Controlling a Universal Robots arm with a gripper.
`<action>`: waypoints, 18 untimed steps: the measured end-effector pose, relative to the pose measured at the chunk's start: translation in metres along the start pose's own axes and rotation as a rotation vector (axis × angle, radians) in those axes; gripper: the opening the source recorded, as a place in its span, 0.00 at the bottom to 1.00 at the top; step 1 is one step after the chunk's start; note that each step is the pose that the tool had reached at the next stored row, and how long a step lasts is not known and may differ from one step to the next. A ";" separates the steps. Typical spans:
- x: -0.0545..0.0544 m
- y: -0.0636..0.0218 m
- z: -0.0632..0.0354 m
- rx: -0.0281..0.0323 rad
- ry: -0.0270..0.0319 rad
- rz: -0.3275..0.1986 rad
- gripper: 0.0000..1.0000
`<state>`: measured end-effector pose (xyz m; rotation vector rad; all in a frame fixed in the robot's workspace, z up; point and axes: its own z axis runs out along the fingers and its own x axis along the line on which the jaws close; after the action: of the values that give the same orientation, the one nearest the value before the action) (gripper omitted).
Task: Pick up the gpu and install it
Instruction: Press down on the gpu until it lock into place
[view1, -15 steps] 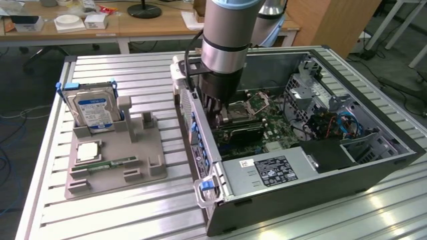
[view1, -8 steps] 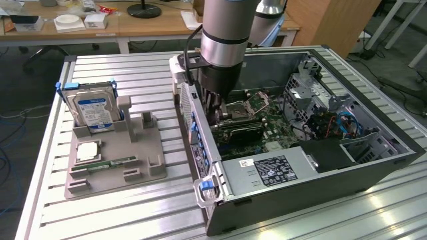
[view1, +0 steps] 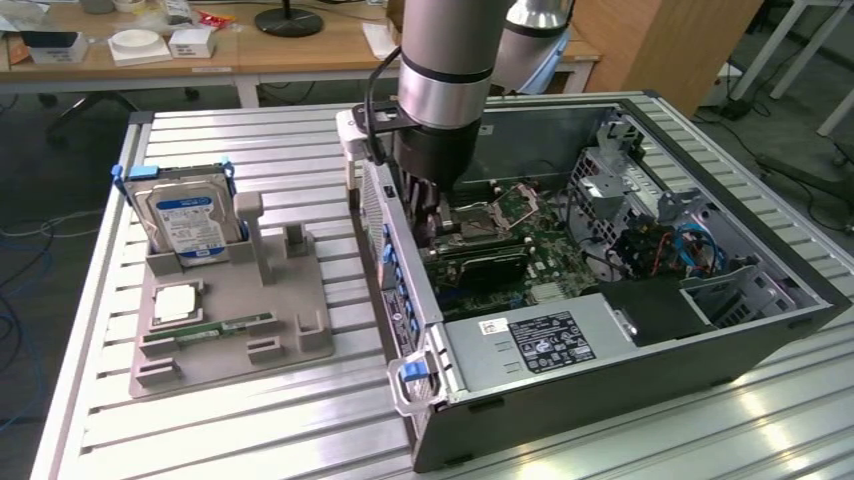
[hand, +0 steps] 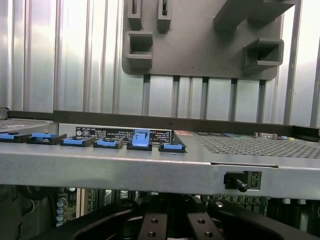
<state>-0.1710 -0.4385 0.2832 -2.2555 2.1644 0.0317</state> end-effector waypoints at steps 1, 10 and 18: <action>0.000 0.0003 0.0000 0.0000 0.0002 0.000 0.10; 0.001 0.0016 0.0000 0.0000 0.0008 0.000 0.10; 0.003 0.0031 -0.0001 0.0000 0.0008 0.000 0.10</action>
<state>-0.1739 -0.4419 0.2832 -2.2560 2.1647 0.0308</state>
